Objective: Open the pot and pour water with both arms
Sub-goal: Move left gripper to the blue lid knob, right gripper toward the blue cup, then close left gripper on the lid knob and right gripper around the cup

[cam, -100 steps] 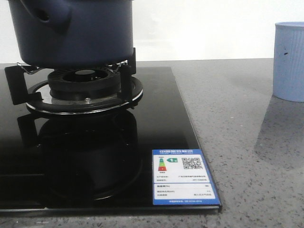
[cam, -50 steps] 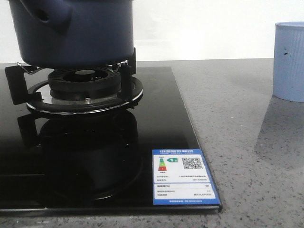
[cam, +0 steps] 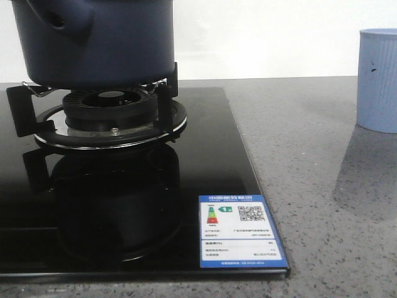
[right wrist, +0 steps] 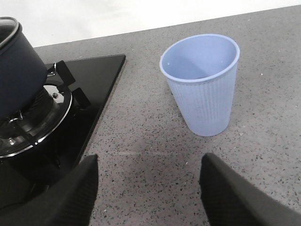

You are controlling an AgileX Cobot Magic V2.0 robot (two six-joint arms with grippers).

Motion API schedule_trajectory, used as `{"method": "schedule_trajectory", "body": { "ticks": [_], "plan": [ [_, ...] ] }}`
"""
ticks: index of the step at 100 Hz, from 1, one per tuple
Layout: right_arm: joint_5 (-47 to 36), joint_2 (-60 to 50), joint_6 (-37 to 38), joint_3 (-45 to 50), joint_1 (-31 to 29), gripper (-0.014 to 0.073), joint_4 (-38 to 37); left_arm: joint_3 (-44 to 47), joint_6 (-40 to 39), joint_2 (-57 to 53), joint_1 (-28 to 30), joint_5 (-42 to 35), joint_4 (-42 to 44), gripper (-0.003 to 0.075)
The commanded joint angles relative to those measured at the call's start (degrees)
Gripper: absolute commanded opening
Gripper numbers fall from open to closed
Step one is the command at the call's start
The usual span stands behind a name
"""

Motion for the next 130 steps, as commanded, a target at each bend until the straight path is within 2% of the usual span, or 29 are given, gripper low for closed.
{"method": "schedule_trajectory", "body": {
  "ticks": [1,17,34,67,88,115,130],
  "plan": [
    [-3.89,0.9,-0.54,-1.79,-0.12,0.0421,0.9,-2.06,0.0,-4.28,-0.12,-5.7,0.4,0.0403],
    [-5.56,0.9,-5.13,-0.17,-0.12,0.0421,0.77,-2.06,0.0,-9.28,-0.12,-5.7,0.4,0.0403],
    [-11.29,0.9,-5.38,3.55,-0.12,0.0421,0.77,-2.06,0.0,-14.14,0.67,-5.42,2.54,0.0403],
    [-26.57,1.98,-5.53,11.99,-0.09,0.0421,0.77,-2.06,0.0,-20.22,9.05,1.42,3.65,0.0403],
    [-33.01,10.27,-5.53,12.88,1.13,0.0421,0.44,-2.06,0.0,-22.55,12.02,1.7,3.65,0.0403],
    [-47.48,24.6,-5.53,12.88,6.26,0.0422,-2.81,-2.06,0.0,-23.09,12.53,1.7,3.65,0.0403],
    [-56.6,32.25,-5.53,12.88,7.0,0.0422,-3.07,-2.06,0.0,-23.09,12.53,1.7,3.65,0.0403]
  ]
}}
